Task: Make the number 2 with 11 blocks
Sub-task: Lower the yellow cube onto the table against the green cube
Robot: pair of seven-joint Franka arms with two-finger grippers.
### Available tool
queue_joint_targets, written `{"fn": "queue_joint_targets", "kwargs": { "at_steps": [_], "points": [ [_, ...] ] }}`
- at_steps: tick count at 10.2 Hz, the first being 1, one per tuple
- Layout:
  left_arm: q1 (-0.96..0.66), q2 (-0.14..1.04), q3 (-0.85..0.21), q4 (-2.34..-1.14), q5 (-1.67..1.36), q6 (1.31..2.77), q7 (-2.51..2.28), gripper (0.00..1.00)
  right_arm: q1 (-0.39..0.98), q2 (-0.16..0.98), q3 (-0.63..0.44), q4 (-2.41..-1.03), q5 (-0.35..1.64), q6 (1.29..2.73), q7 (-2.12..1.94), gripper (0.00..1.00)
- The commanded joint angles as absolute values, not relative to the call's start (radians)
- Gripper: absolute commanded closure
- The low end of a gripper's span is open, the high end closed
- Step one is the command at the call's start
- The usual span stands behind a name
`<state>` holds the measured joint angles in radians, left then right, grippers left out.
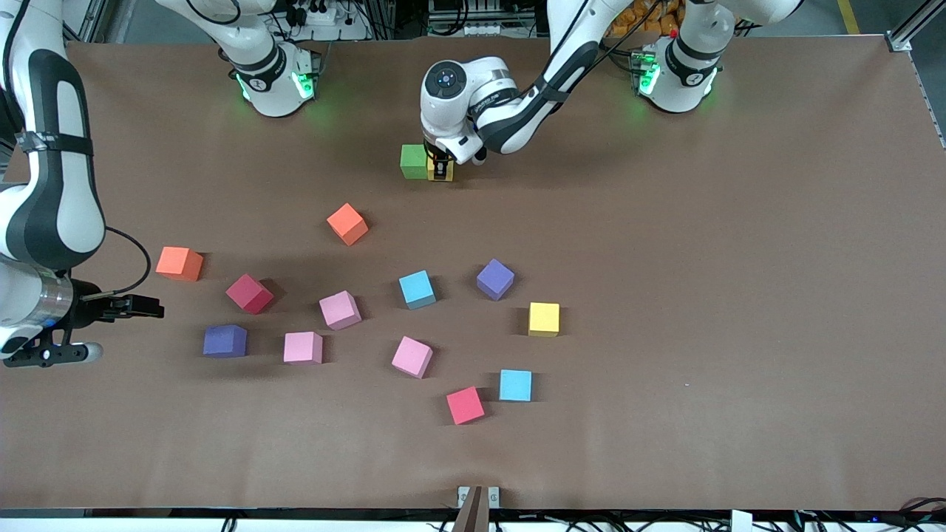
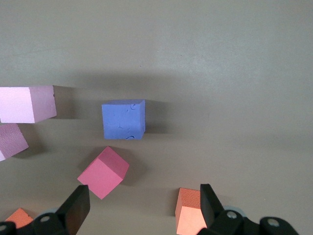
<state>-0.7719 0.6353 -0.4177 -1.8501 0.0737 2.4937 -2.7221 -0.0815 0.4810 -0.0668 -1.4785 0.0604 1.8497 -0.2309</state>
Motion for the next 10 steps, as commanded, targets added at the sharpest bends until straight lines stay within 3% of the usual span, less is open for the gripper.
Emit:
{"fn": "queue_joint_targets", "kwargs": {
  "at_steps": [1,7,10],
  "points": [
    [-0.778,0.656,-0.423,-1.822,0.127,2.474,-2.813,0.79,-0.092,0.479,-0.060,-1.483,0.080,1.855,-0.252,0.00],
    [-0.784,0.667,-0.423,-1.819,0.135,2.474,-2.829,0.58,-0.075,0.477,-0.060,-1.483,0.081,1.848,-0.242,0.00],
    [-0.784,0.667,-0.423,-1.819,0.135,2.474,-2.829,0.30,-0.071,0.472,-0.058,-1.482,0.081,1.847,-0.242,0.00]
  ]
}}
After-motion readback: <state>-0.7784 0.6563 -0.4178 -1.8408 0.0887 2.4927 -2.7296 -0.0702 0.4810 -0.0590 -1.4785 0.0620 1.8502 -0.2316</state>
